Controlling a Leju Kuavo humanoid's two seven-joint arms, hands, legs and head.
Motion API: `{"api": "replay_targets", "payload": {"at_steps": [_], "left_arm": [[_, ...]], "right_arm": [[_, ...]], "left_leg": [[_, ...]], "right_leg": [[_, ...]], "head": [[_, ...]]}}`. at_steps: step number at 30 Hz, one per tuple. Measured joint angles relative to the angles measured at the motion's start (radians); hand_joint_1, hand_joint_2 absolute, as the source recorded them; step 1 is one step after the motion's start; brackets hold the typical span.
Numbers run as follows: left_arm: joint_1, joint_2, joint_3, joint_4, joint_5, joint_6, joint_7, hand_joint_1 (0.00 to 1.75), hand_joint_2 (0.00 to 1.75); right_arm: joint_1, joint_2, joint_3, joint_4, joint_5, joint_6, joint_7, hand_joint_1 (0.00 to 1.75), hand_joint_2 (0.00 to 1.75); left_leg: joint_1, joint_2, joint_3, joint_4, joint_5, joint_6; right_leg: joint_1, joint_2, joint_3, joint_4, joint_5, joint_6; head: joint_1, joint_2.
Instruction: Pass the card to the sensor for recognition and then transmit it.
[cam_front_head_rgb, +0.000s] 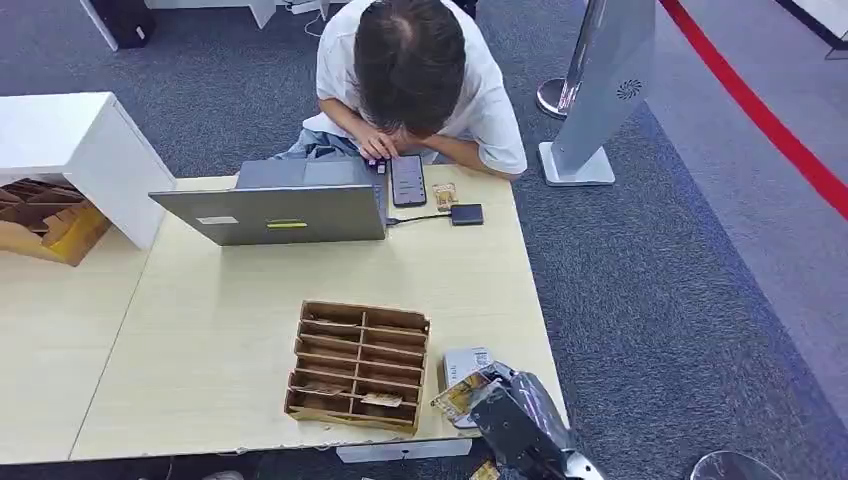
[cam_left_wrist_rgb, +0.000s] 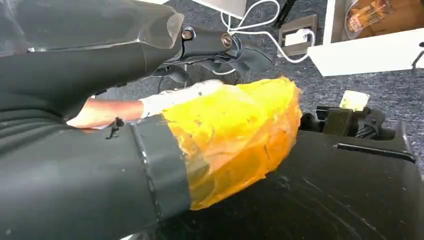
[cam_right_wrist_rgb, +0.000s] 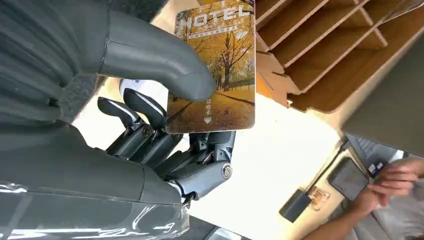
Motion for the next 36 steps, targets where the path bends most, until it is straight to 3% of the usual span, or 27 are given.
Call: {"api": "replay_targets", "payload": {"at_steps": [30,36], "left_arm": [[-0.001,0.003,0.000,-0.026,-0.052,-0.025,0.006,0.00,0.00],[-0.002,0.007,0.000,-0.041,-0.066,-0.035,0.009,0.00,0.00]], "right_arm": [[-0.056,0.010,0.000,0.101,-0.002,0.008,0.000,1.75,1.75],[-0.084,0.017,-0.002,0.142,0.042,0.002,0.028,1.75,1.75]], "left_leg": [[0.000,0.000,0.000,0.000,0.000,0.000],[0.000,0.000,0.000,0.000,0.000,0.000]], "right_leg": [[0.000,0.000,0.000,0.000,0.000,0.000],[0.000,0.000,0.000,0.000,0.000,0.000]], "head": [[0.000,0.000],[0.000,0.000]]}}
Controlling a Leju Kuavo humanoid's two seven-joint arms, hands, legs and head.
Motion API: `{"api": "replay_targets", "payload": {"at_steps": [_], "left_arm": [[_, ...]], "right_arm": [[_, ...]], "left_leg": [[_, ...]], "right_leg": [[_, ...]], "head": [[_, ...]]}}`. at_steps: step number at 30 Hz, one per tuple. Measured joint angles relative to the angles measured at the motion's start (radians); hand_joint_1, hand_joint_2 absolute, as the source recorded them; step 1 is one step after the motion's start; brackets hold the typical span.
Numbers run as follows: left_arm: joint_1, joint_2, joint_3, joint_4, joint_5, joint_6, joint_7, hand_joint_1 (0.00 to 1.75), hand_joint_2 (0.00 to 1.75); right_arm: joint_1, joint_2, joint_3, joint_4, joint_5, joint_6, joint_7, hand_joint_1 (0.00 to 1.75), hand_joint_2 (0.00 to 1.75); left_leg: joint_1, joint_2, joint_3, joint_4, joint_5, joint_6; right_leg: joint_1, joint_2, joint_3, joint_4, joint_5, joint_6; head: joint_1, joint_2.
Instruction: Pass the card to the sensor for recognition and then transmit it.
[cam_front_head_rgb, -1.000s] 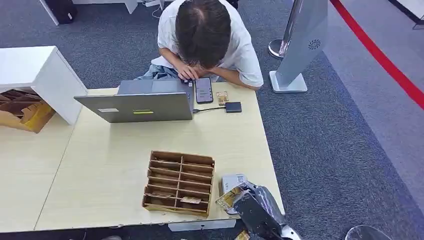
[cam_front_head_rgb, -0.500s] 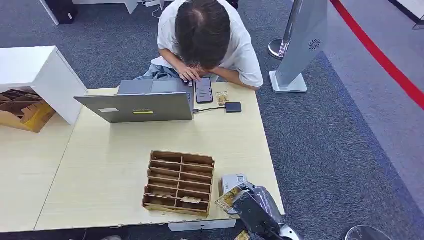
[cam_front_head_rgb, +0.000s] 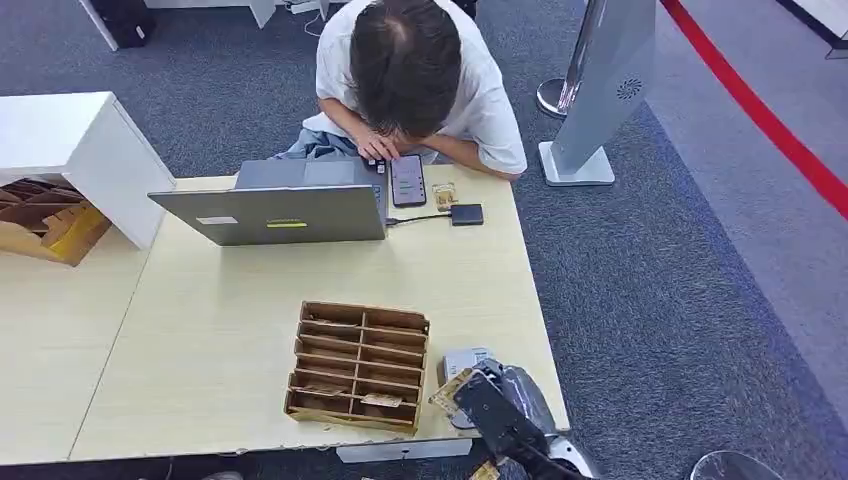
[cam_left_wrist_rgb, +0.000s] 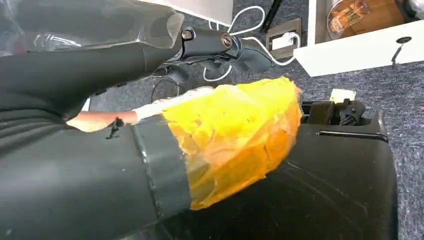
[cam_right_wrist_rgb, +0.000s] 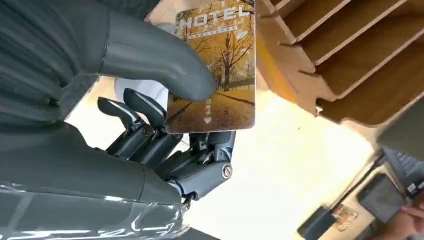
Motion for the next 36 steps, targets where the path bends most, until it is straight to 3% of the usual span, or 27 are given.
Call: {"api": "replay_targets", "payload": {"at_steps": [36], "left_arm": [[-0.002,0.009,0.000,-0.024,-0.029,-0.014,0.009,0.00,0.00]], "right_arm": [[-0.039,0.034,-0.040,0.079,0.169,0.003,0.073,1.75,1.75]], "left_leg": [[0.000,0.000,0.000,0.000,0.000,0.000]], "right_leg": [[0.000,0.000,0.000,0.000,0.000,0.000]], "head": [[0.000,0.000]]}}
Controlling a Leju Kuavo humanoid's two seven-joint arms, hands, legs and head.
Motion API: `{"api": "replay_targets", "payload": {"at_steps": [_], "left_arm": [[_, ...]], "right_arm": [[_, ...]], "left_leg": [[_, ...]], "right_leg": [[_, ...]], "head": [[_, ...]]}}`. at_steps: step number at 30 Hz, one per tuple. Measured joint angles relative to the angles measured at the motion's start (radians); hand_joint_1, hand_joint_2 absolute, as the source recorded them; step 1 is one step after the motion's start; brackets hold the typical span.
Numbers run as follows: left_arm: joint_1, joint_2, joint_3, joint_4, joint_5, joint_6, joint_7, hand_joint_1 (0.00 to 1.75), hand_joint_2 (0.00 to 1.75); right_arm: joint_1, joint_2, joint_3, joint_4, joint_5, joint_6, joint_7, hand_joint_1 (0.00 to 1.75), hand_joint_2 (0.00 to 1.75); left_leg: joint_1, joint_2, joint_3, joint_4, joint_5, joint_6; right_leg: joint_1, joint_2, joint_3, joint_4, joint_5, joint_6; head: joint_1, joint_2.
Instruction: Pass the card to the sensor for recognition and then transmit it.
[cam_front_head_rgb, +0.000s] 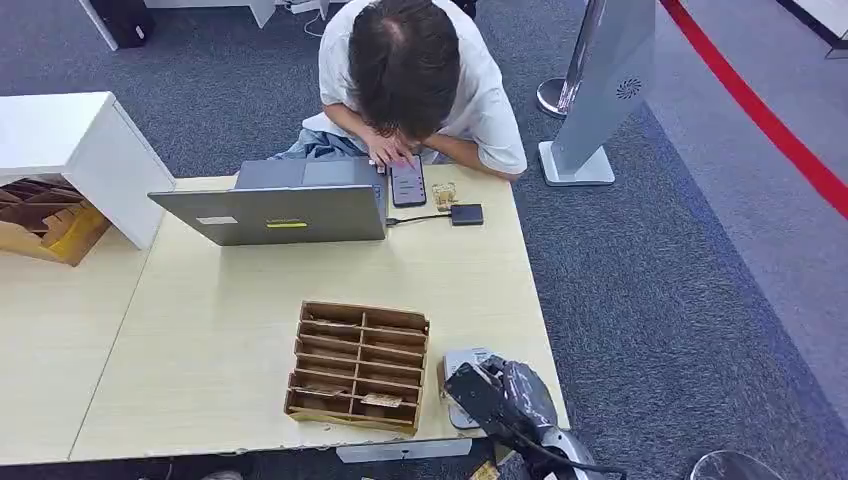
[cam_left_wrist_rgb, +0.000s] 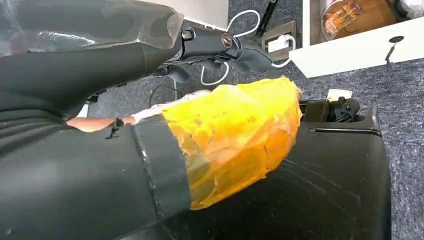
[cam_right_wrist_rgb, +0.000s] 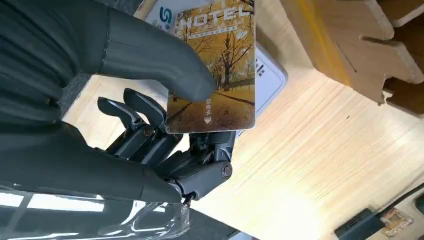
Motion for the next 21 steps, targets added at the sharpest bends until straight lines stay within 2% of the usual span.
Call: {"api": "replay_targets", "payload": {"at_steps": [21], "left_arm": [[0.000,0.000,0.000,0.000,-0.010,0.000,0.005,0.00,0.00]], "right_arm": [[0.000,0.018,-0.029,0.000,0.003,0.007,-0.008,1.75,1.75]], "left_leg": [[0.000,0.000,0.000,0.000,0.000,0.000]], "right_leg": [[0.000,0.000,0.000,0.000,0.000,0.000]], "head": [[0.000,0.000]]}}
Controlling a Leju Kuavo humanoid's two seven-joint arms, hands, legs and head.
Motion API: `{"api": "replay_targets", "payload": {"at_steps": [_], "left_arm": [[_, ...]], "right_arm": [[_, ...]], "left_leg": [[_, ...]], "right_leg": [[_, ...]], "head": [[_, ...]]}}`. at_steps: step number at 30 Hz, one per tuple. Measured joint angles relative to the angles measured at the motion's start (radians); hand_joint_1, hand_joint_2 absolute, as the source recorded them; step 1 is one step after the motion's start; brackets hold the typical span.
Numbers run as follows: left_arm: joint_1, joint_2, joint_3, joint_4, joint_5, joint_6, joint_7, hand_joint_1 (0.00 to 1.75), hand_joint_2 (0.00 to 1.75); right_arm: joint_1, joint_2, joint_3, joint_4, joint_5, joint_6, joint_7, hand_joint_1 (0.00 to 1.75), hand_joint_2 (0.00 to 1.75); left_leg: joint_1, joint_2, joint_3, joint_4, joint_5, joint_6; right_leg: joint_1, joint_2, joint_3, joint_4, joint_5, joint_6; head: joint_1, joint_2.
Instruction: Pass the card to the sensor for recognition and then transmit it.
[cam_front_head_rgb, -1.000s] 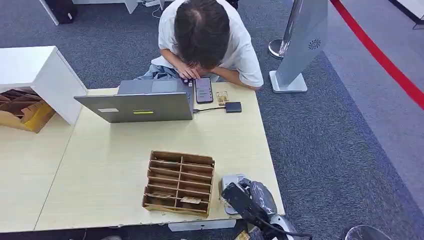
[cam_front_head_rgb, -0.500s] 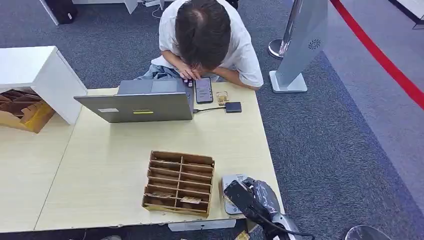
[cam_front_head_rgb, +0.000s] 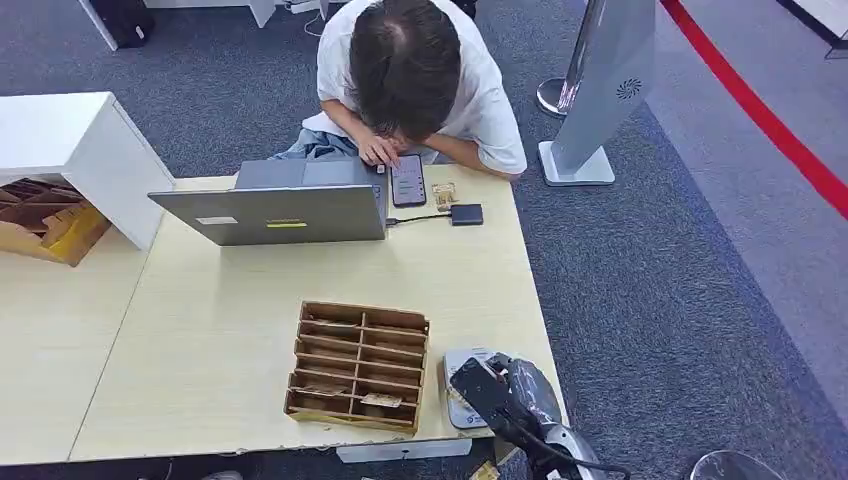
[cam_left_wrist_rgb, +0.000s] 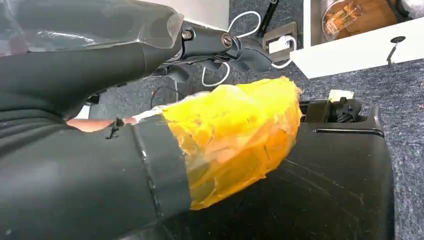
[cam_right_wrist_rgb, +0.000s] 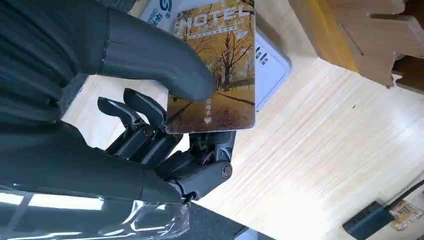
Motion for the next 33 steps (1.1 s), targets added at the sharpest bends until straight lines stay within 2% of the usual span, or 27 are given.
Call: {"api": "replay_targets", "payload": {"at_steps": [15,21,26,33], "left_arm": [[-0.005,0.000,0.000,-0.009,-0.022,-0.014,0.000,0.00,0.00],[-0.011,0.000,0.000,-0.016,-0.029,-0.042,-0.010,0.00,0.00],[-0.043,0.000,0.000,-0.016,-0.023,-0.091,-0.035,0.00,0.00],[-0.054,0.000,0.000,-0.016,-0.017,-0.097,-0.038,0.00,0.00]], "right_arm": [[-0.026,0.018,-0.007,0.047,0.019,0.008,-0.013,1.75,1.75],[-0.053,0.024,-0.009,0.090,0.049,0.009,-0.011,1.75,1.75],[-0.112,0.049,-0.025,0.143,0.172,0.054,-0.001,1.75,1.75],[-0.149,0.073,-0.033,0.168,0.341,0.044,0.025,1.75,1.75]], "left_leg": [[0.000,0.000,0.000,0.000,0.000,0.000],[0.000,0.000,0.000,0.000,0.000,0.000],[0.000,0.000,0.000,0.000,0.002,0.000],[0.000,0.000,0.000,0.000,0.001,0.000]], "right_leg": [[0.000,0.000,0.000,0.000,0.000,0.000],[0.000,0.000,0.000,0.000,0.000,0.000],[0.000,0.000,0.000,0.000,0.001,0.000],[0.000,0.000,0.001,0.000,0.001,0.000]], "head": [[0.000,0.000],[0.000,0.000],[0.000,0.000],[0.000,0.000]]}}
